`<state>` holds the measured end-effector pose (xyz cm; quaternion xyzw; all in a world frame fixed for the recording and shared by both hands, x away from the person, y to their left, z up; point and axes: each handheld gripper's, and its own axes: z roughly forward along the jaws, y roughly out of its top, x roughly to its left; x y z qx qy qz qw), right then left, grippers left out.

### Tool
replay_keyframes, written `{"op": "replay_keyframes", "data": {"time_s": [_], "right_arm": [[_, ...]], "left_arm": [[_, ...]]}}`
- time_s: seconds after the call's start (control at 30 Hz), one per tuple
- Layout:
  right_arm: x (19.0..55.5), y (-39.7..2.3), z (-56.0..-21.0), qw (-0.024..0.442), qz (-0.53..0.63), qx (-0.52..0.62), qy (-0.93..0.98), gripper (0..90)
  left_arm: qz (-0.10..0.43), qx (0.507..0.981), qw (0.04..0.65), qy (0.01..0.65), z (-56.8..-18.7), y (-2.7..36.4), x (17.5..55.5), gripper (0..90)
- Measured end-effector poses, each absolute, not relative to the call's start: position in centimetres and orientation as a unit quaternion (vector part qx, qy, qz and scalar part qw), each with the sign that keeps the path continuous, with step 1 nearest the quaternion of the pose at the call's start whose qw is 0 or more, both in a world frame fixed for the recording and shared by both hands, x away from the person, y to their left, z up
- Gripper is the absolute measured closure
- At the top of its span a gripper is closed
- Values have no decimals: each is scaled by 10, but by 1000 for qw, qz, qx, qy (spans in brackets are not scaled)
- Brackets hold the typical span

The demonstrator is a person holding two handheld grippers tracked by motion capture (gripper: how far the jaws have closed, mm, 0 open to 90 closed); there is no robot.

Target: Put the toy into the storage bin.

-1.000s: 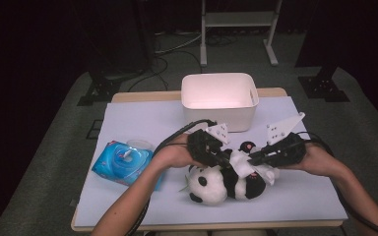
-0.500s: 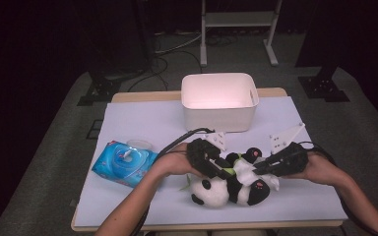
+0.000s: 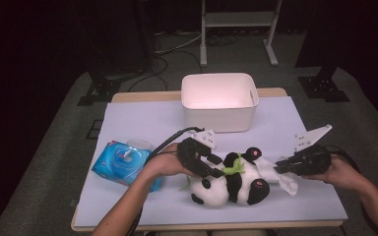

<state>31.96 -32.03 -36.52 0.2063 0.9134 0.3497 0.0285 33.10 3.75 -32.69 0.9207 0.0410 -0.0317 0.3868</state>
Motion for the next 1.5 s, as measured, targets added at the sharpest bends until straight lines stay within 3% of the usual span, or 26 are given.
{"op": "replay_keyframes", "data": {"time_s": [0.27, 0.37, 0.47, 1.5], "right_arm": [[318, -360, -383, 39, 335, 265, 903, 808], [318, -376, -395, 41, 322, 297, 898, 735], [317, -381, -401, 35, 324, 303, 896, 718], [335, -333, -361, 40, 377, 234, 895, 593]], "left_arm": [[-22, 922, 383, 51, -329, 47, 331, 523], [-22, 921, 386, 55, -331, 50, 331, 511], [-22, 922, 383, 57, -333, 51, 332, 499], [1, 908, 403, 116, -345, 86, 332, 332]]}}
